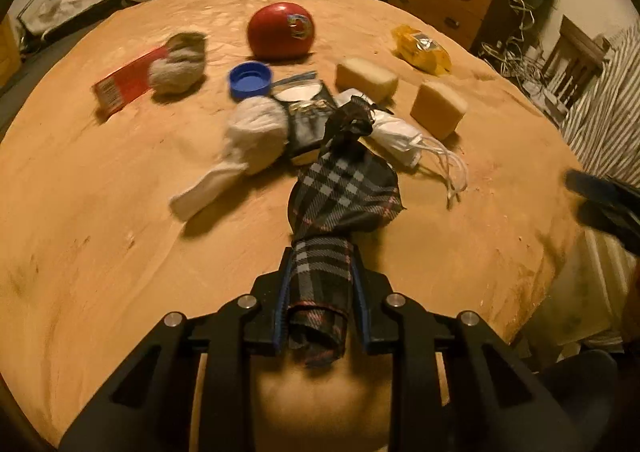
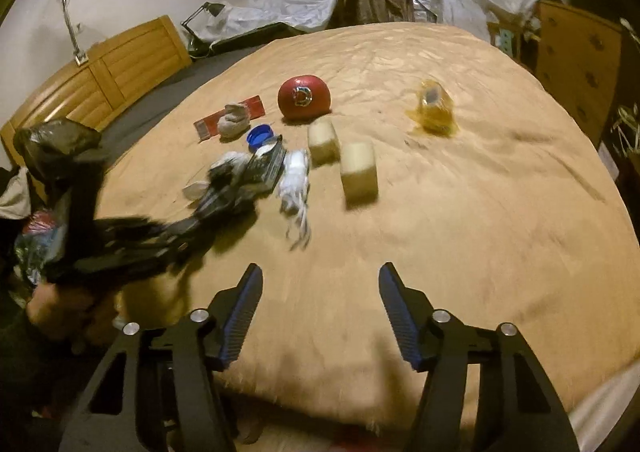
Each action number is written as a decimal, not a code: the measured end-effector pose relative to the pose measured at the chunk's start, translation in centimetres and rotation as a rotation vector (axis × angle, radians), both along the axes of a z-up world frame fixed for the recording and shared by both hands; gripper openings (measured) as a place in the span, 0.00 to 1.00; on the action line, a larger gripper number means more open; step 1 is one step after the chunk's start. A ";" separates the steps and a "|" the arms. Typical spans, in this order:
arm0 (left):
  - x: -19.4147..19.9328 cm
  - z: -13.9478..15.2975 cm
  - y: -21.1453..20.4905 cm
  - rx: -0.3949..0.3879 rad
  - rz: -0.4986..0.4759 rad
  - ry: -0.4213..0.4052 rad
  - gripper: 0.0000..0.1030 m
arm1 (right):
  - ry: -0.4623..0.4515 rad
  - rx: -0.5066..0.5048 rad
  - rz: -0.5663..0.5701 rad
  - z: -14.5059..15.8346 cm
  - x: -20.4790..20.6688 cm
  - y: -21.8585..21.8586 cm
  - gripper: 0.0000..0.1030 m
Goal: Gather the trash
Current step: 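Move both open tools back toward the remaining trash on the bed, then grasp the plaid cloth with the left tool while the right tool grasps a white sponge, then carry the plaid cloth and sponge to the white bucket and release both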
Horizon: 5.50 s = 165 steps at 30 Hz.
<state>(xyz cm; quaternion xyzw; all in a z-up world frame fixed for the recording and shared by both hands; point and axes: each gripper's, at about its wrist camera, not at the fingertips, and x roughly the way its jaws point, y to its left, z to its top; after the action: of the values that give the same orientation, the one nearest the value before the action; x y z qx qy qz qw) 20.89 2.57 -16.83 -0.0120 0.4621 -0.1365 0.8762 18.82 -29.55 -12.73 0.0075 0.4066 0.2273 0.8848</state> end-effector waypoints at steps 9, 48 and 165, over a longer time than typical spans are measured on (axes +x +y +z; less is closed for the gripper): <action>0.6 -0.6 0.5 0.006 0.001 0.015 0.34 | -0.009 -0.064 -0.030 -1.6 9.1 3.1 0.58; -6.7 9.9 1.3 -0.004 0.220 -0.293 0.20 | -0.312 -0.006 -0.093 6.4 -3.9 5.2 0.31; -8.4 7.9 -42.6 0.071 -0.641 -0.011 0.68 | 0.241 -0.039 -0.529 5.0 -21.9 -40.6 0.40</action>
<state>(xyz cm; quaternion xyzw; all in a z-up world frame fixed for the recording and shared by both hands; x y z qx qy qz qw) 12.44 -40.05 -8.94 0.1656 0.4422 -0.3895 0.7908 -3.10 -70.17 -7.70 0.1232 0.4970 -0.0217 0.8587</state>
